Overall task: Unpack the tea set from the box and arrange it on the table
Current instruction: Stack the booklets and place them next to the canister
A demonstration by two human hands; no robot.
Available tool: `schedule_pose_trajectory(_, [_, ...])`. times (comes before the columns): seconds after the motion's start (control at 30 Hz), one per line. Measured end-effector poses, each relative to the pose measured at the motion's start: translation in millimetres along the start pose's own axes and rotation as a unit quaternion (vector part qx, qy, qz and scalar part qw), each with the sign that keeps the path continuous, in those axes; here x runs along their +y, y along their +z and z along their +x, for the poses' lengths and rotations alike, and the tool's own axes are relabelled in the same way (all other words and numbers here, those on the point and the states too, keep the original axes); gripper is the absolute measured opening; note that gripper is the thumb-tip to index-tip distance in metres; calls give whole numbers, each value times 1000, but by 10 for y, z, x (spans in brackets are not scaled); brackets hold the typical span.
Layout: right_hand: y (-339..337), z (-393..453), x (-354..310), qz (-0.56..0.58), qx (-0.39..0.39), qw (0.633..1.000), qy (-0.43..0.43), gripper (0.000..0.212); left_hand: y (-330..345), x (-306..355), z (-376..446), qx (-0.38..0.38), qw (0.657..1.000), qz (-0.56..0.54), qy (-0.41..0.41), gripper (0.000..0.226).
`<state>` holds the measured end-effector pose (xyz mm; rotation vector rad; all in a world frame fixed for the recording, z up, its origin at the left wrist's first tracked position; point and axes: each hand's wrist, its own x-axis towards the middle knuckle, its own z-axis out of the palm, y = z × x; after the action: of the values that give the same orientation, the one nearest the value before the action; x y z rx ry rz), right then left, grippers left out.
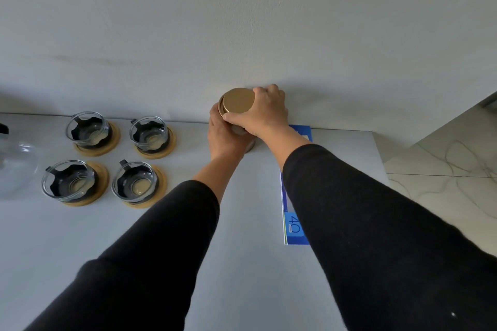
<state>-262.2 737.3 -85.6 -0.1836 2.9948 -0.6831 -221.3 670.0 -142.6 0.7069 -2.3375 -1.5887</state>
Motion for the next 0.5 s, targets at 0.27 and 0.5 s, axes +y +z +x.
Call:
schedule_pose_trajectory(0.27, [-33, 46, -54, 48, 4, 999, -1, 76, -8, -43, -3, -8, 999, -26, 23, 86])
schedule_pose_trajectory(0.5, [-109, 125, -36, 84, -5, 996, 18, 57, -5, -96, 29, -16, 999, -17, 30, 86])
